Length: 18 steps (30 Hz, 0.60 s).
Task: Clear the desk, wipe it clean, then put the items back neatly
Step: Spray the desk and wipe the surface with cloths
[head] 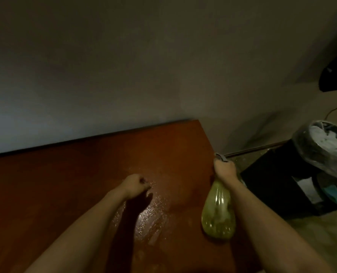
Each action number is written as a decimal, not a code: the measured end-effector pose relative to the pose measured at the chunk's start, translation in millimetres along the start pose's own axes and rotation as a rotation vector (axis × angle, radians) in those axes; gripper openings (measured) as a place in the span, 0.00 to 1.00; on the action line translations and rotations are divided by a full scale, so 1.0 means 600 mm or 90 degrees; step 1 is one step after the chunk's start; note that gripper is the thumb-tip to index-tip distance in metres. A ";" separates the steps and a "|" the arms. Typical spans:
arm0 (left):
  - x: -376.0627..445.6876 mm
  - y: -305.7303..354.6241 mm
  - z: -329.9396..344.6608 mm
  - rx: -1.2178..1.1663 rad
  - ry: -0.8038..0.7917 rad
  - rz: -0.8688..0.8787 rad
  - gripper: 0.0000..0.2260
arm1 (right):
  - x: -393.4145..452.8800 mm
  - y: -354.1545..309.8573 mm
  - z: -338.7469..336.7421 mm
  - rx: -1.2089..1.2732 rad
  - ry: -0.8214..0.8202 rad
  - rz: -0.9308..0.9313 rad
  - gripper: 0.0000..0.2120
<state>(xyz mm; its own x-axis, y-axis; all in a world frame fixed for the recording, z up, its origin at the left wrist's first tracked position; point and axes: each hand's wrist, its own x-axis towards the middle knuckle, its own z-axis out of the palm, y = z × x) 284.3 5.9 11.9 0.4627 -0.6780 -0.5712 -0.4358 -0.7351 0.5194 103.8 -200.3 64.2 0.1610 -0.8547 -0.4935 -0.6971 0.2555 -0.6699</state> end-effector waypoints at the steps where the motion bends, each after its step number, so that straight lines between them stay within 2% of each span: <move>1: 0.000 0.006 0.006 -0.005 0.000 -0.001 0.10 | -0.007 0.010 -0.010 0.029 0.013 0.014 0.12; 5: -0.021 0.038 0.036 -0.026 -0.006 0.004 0.11 | -0.040 0.046 -0.052 0.063 -0.039 0.037 0.17; 10: -0.060 0.080 0.071 -0.058 0.030 0.005 0.12 | -0.060 0.103 -0.092 0.074 -0.085 -0.019 0.12; 13: -0.092 0.107 0.104 -0.071 0.065 -0.005 0.12 | -0.059 0.153 -0.107 -0.014 -0.102 -0.077 0.08; 18: -0.149 0.154 0.178 -0.026 0.095 -0.010 0.10 | -0.068 0.231 -0.159 -0.066 -0.099 -0.068 0.13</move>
<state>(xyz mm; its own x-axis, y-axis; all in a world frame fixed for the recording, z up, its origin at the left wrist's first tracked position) 120.1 -0.6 43.1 0.5804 -0.6582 -0.4794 -0.3980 -0.7430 0.5381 -65.7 -173.4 44.5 0.3387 -0.7919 -0.5081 -0.7366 0.1128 -0.6668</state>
